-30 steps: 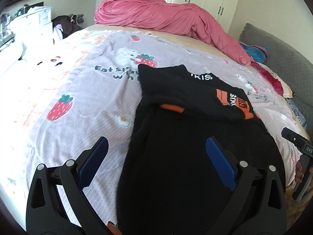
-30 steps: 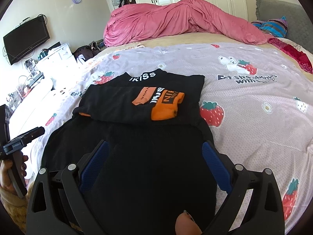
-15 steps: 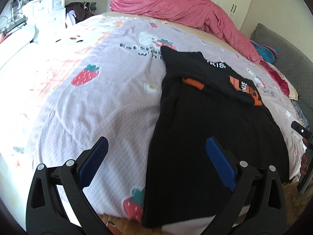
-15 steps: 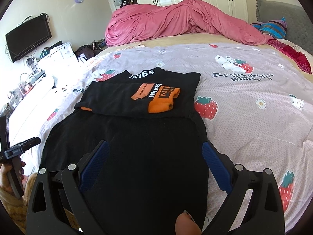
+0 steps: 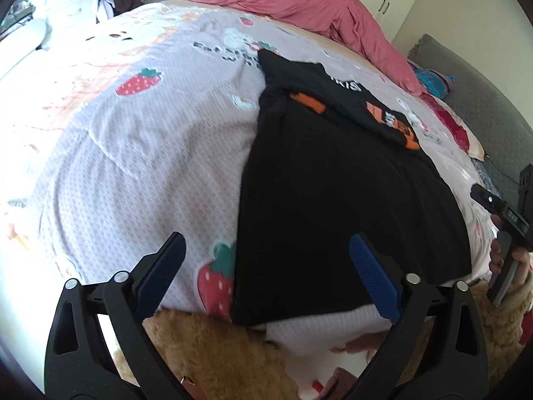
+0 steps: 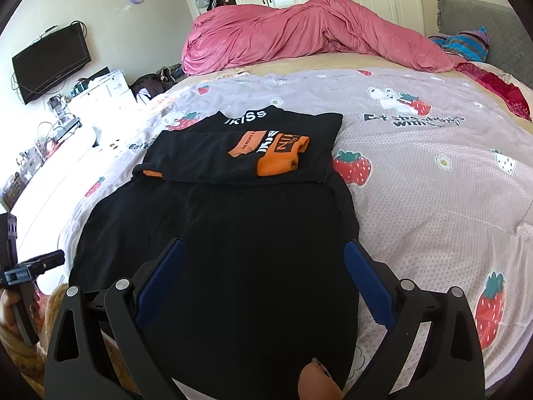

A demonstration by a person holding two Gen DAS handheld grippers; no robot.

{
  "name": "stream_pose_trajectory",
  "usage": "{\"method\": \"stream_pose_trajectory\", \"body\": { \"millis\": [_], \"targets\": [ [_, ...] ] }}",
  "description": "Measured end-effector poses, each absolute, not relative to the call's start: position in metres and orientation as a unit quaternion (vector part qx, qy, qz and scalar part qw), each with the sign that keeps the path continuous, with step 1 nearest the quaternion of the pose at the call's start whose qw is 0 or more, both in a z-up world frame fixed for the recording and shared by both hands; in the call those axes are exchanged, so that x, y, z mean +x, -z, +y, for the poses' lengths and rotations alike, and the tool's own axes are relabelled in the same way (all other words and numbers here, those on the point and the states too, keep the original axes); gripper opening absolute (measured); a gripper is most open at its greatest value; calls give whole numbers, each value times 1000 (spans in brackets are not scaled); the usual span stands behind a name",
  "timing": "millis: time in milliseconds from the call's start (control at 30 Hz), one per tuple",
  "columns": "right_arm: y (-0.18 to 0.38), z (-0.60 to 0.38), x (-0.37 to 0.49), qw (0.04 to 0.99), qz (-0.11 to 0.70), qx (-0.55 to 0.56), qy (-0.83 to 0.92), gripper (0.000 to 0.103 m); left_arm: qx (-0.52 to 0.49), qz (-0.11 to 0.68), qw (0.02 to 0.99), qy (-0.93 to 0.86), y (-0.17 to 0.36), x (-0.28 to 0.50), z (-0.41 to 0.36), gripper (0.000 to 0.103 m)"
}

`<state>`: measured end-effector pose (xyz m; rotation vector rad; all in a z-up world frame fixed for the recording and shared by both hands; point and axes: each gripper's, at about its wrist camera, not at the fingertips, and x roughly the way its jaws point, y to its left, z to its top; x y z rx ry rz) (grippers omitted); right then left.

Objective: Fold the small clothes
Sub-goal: 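Move both tools back over the sweatshirt toward its hem, then grasp the hem with the left gripper while the right gripper grasps the hem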

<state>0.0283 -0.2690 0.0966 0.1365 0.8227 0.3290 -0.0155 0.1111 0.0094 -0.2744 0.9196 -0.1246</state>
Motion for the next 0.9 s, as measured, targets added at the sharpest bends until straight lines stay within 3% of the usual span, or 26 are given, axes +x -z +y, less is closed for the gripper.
{"method": "stream_pose_trajectory", "body": {
  "millis": [167, 300, 767, 900],
  "targets": [
    [-93, -273, 20, 899, 400, 78, -159, 95, -148, 466, 867, 93, 5, -22, 105, 69],
    [-92, -279, 14, 899, 399, 87, -157, 95, -161, 479, 857, 97, 13, -25, 106, 68],
    [-71, -298, -21, 870, 456, 111, -148, 95, -174, 486, 849, 107, 26, -18, 108, 43],
    [-62, -295, -32, 854, 487, 105, -147, 95, -177, 485, 849, 110, 27, -17, 111, 41]
  ]
}}
